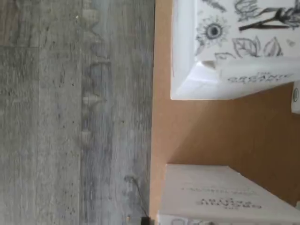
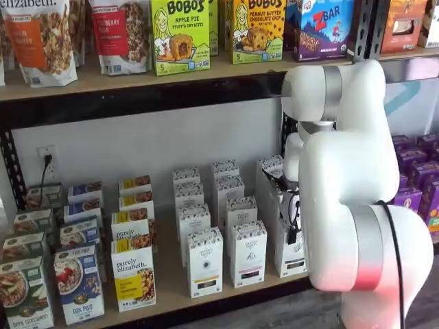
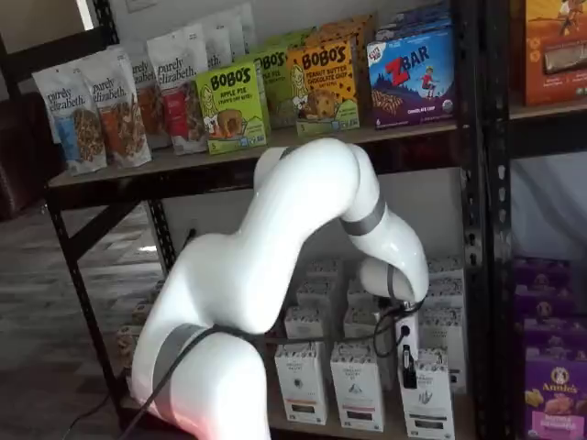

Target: Pick up the white box with a green strip in the middle, on the bottom shelf, the sixth box from the left

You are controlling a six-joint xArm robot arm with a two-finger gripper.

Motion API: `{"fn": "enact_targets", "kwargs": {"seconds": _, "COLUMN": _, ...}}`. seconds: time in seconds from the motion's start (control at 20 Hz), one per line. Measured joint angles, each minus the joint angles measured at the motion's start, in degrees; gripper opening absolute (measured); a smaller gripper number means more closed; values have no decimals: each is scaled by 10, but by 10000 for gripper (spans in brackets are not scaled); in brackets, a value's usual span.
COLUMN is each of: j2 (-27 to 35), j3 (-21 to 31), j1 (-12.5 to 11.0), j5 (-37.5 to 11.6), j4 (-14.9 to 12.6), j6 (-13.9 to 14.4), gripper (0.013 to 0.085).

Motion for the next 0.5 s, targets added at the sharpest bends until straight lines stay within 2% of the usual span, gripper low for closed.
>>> {"fn": "enact_targets", "kwargs": {"seconds": 0.15, "j2": -13, "j3": 22, "j1": -1, "j5": -10, "j4": 5, "j6": -6, "gripper": 530}}
{"fn": "enact_targets", "kwargs": {"seconds": 0.25, "j2": -22, "j3": 40, "j1": -1, "j5": -26, "j4": 9, "j6": -10, "gripper": 530}}
{"fn": "enact_targets", "kwargs": {"seconds": 0.4, "j2": -37, "j3": 72, "j1": 1, "j5": -50, "j4": -9, "j6": 7, "gripper": 530}}
{"fn": "enact_targets", "kwargs": {"seconds": 0.5, "j2": -48, "j3": 93, "j1": 1, "j5": -57, "j4": -33, "j6": 30, "gripper": 530}}
